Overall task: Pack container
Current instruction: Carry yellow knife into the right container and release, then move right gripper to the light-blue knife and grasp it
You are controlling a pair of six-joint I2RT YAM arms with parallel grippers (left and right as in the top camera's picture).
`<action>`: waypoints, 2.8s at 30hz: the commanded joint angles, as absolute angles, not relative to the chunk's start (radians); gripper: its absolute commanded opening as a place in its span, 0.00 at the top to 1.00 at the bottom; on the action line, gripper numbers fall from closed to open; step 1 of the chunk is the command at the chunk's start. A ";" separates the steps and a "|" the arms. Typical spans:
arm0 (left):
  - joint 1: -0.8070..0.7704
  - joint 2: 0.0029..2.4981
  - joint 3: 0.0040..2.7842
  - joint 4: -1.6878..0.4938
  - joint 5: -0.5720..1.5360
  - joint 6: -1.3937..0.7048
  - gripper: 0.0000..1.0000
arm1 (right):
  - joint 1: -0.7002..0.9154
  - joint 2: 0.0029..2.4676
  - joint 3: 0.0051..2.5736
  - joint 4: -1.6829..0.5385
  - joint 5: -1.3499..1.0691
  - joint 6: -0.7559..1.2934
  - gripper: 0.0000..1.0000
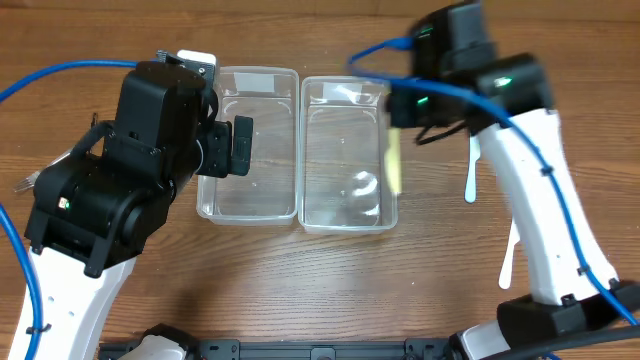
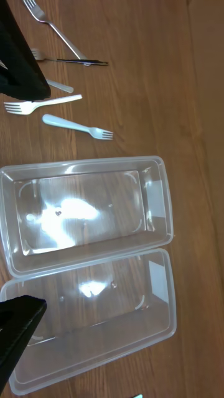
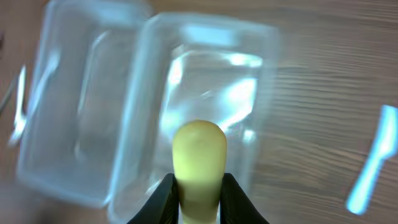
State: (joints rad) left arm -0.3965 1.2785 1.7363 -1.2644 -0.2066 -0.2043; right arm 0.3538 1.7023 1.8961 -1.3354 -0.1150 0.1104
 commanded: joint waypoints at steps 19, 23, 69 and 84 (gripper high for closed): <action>-0.391 1.275 1.752 -1.261 -0.209 -0.218 0.00 | 0.470 2.014 1.792 -1.206 -0.091 0.127 0.68; -0.391 1.275 1.752 -1.261 -0.209 -0.218 0.00 | 0.461 1.998 1.867 -1.256 -0.090 0.126 0.45; -0.391 1.275 1.752 -1.261 -0.209 -0.218 0.00 | -0.186 1.860 1.263 -0.863 -0.033 0.053 0.16; -0.391 1.275 1.752 -1.263 -0.210 -0.218 0.00 | -0.186 2.001 1.263 -0.879 0.007 0.055 0.16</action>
State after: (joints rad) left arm -0.3965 1.2785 1.7363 -1.2648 -0.2066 -0.2043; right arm -0.1864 1.9602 1.2667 -0.8776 -0.0166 0.0521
